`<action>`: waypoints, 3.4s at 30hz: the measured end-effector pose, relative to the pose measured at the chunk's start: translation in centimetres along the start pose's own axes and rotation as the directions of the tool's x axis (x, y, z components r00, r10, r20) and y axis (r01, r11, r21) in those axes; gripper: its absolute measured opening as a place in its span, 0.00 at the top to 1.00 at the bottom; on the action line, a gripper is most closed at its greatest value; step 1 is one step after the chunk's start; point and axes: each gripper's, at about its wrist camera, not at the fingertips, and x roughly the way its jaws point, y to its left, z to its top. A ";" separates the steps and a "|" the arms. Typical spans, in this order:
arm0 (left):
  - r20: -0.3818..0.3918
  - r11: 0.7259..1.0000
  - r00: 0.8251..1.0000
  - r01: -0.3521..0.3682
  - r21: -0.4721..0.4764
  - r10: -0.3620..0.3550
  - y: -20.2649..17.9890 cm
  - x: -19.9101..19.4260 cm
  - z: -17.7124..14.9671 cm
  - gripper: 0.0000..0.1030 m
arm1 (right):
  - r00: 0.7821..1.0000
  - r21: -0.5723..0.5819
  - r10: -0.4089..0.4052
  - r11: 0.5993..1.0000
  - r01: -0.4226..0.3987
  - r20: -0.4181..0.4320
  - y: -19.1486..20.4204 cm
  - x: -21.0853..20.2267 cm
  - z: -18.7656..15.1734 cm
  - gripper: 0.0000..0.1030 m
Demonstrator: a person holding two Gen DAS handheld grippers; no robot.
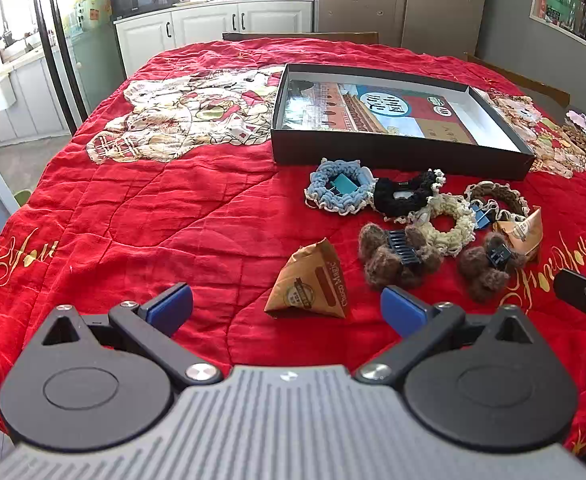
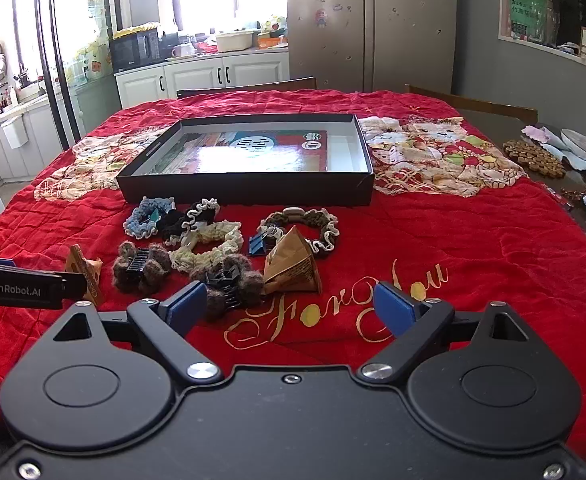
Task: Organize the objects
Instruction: 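Move the right tool to a brown fuzzy claw clip while the left tool approaches a tan paper packet, then close the right tool on the brown fuzzy clip while the left tool grips the tan paper packet, then carry the clip in the right tool over the black box while the left tool carries the packet there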
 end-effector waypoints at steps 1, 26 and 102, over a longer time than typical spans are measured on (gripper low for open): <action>0.000 1.000 1.000 0.000 -0.001 0.000 0.0 0.0 0.0 0.00 | 1.000 0.001 0.001 1.000 -0.001 0.000 -0.1 0.0 0.0 0.13; 0.049 0.989 0.994 0.092 0.120 -0.098 0.8 1.5 0.7 0.00 | 0.991 -0.081 0.097 0.993 -0.089 0.091 -0.8 0.4 -0.3 0.22; 0.120 0.955 0.959 0.231 0.185 -0.255 -0.8 9.8 14.6 0.55 | 0.974 -0.192 0.166 0.972 -0.136 0.153 -1.1 12.8 12.3 0.61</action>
